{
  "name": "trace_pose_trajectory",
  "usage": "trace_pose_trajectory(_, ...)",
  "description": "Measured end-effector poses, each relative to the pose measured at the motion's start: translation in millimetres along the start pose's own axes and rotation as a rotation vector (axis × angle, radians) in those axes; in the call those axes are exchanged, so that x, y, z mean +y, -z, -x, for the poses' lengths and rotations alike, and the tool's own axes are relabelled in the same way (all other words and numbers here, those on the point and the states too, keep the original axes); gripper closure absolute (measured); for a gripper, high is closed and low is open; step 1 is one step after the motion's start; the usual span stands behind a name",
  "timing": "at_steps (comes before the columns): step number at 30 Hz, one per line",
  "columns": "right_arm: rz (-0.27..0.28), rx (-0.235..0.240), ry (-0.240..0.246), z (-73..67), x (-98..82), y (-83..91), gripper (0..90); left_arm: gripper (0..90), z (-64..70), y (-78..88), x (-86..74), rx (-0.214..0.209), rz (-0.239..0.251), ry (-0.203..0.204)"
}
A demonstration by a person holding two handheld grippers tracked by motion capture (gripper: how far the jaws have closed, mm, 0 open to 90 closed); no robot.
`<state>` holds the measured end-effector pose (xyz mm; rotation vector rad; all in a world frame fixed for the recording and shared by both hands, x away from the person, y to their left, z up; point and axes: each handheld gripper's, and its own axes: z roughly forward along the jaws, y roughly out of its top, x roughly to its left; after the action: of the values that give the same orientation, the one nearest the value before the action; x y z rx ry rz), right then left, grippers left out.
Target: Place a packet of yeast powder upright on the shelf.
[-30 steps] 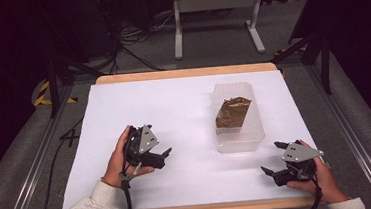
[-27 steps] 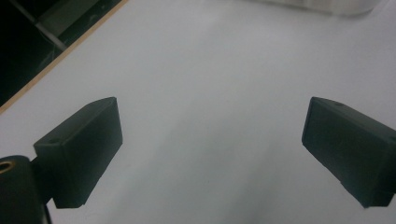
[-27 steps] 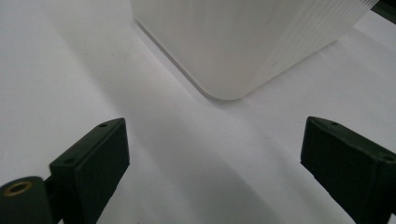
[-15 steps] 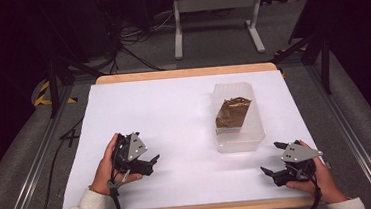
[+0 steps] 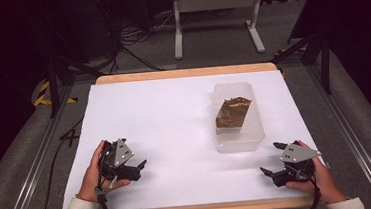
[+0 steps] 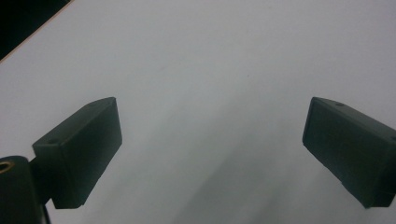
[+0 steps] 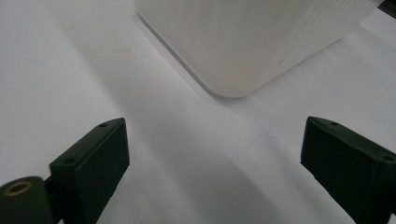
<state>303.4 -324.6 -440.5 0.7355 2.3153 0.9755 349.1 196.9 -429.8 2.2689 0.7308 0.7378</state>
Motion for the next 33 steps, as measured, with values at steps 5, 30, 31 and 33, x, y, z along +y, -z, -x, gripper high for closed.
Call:
trace_pose_trajectory(5, 0.001, -0.001, -0.001, 0.1, 0.0, 0.2, 8.6, 5.1, -1.6, 3.9, -12.8, 0.007, -0.009, 0.044)
trace_pose_trajectory(30, 0.007, -0.002, 0.007, -0.8, 1.2, 0.9, 8.5, 5.5, -12.0, 37.2, -65.0, 0.015, 0.058, 0.231)
trace_pose_trajectory(31, 0.007, -0.002, 0.007, -0.8, 1.2, 0.9, 8.5, 5.9, -12.0, 37.2, -65.0, 0.015, 0.058, 0.231)
trace_pose_trajectory(33, 0.007, -0.002, 0.007, -0.7, 1.3, 1.0, 8.5, 6.1, -14.5, 41.7, -70.1, 0.011, 0.08, 0.265)
